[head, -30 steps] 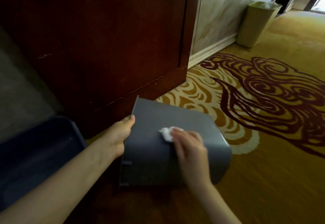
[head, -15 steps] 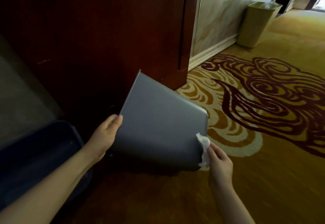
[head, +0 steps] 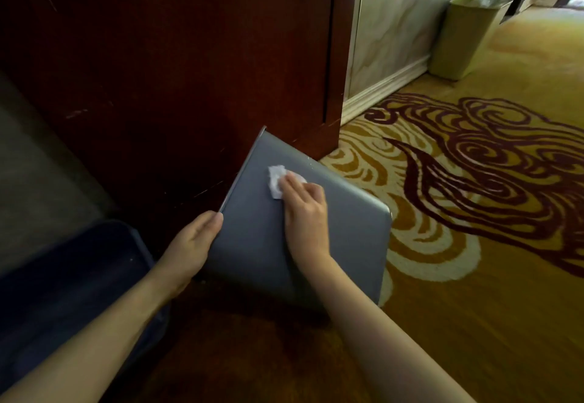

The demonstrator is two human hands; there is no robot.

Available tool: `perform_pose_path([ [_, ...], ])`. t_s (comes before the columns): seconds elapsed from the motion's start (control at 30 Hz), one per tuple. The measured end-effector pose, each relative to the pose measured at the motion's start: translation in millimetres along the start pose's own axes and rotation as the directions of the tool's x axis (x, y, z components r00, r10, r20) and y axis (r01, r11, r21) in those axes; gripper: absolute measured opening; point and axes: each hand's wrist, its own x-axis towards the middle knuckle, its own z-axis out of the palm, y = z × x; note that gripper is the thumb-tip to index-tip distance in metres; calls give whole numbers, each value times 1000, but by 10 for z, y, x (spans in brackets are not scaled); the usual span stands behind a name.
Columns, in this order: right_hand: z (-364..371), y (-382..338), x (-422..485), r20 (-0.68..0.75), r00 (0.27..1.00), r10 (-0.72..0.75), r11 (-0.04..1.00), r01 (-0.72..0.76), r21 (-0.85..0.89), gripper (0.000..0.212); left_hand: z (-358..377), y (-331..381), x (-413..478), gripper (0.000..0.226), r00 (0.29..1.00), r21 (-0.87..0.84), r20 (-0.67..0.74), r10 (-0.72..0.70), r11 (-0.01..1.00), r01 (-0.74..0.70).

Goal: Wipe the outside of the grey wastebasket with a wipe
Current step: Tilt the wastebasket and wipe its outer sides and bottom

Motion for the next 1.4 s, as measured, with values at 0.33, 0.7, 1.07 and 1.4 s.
perform_pose_path([
  [0.33,-581,827,-498,-168,748,642,766,-632,117,31,-17,-41,12,29,1000,-34,7,12,999,-11],
  [0.7,138,-421,51,94,995,-27,996,19,88,40,14,-51,62,38,999,-47,-50,-21,999,18],
  [1.07,-488,783,-629,80,864,497,865,-486,-123,38,-76,-394,40,29,949,-296,-88,-303,918,266],
  [1.4,-510,532,-368,24,811,585,803,-583,125,35,-632,-484,103,60,732,-100,310,-606,746,659],
])
